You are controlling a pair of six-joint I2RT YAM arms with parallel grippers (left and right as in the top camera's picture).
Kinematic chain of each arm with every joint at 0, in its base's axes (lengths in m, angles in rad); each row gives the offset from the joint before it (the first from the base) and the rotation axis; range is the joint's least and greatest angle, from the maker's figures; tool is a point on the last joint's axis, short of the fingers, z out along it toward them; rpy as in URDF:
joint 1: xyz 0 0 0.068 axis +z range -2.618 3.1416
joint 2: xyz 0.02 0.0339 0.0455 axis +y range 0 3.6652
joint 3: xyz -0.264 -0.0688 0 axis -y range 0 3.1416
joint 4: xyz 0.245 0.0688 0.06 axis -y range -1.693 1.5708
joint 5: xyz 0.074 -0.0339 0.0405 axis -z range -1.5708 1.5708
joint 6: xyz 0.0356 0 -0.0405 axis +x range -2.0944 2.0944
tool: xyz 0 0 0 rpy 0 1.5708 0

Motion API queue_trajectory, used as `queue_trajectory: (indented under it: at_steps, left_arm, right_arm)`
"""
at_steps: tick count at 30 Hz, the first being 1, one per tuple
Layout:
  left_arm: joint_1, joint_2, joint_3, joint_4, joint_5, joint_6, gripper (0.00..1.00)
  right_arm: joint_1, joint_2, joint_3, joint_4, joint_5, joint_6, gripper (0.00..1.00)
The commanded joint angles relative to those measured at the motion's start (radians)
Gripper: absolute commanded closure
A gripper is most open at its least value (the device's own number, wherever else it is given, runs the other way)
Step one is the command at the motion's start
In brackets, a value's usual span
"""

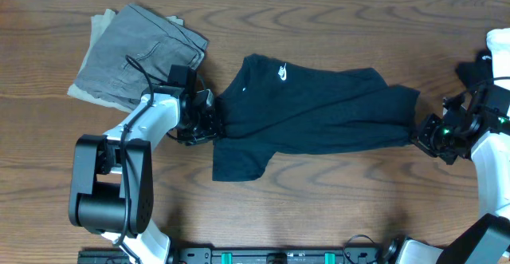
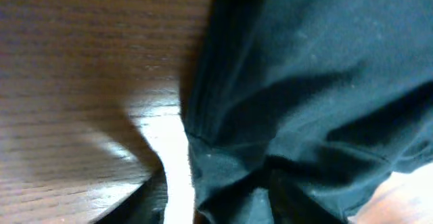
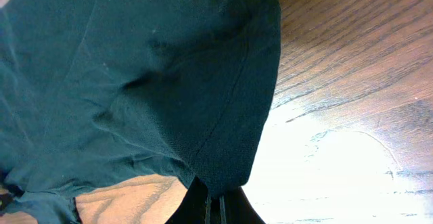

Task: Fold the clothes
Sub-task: 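Release and regrasp the shirt's lower right corner with the right gripper, then lift the shirt with both grippers and swing it up and flat onto the table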

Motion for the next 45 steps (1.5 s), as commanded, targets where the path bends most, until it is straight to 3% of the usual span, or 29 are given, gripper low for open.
queue_trajectory:
  at_steps: [1, 3, 6, 11, 16, 21, 26, 30, 36, 45]
  left_arm:
    - [-0.005, -0.009, -0.01, 0.009, 0.113, 0.003, 0.63]
    - [-0.005, -0.009, -0.01, 0.021, 0.158, 0.003, 0.69]
    - [-0.005, -0.009, -0.01, 0.019, 0.195, 0.003, 0.94]
    - [0.003, -0.033, 0.008, -0.032, 0.218, 0.003, 0.94]
    - [0.022, -0.164, 0.099, -0.168, 0.214, 0.019, 0.94]
    - [0.018, -0.417, 0.302, -0.336, 0.193, 0.061, 0.94]
    - [0.002, -0.636, 0.483, -0.355, 0.051, 0.07, 0.94]
    - [0.002, -0.747, 0.567, -0.358, 0.037, 0.072, 0.94]
    - [0.001, -0.835, 0.591, -0.385, 0.088, 0.071, 0.93]
    - [0.001, -0.852, 0.666, -0.431, 0.202, 0.072, 0.94]
  right_arm:
    - [-0.005, -0.006, 0.007, 0.0, -0.021, -0.014, 0.99]
    - [-0.005, -0.006, 0.007, 0.003, -0.022, -0.014, 0.99]
    - [-0.005, -0.013, 0.007, 0.006, -0.022, -0.014, 0.99]
    - [-0.006, -0.043, 0.009, 0.006, -0.021, -0.022, 0.99]
    - [-0.008, -0.089, 0.061, -0.034, -0.035, -0.022, 0.99]
    - [-0.014, -0.149, 0.242, -0.182, -0.092, -0.046, 0.99]
    - [-0.014, -0.199, 0.446, -0.254, -0.092, -0.048, 0.99]
    - [-0.014, -0.212, 0.629, -0.327, -0.084, -0.04, 0.99]
    - [-0.014, -0.212, 0.815, -0.436, -0.058, -0.052, 0.99]
    - [-0.014, -0.235, 0.914, -0.525, -0.044, -0.067, 0.99]
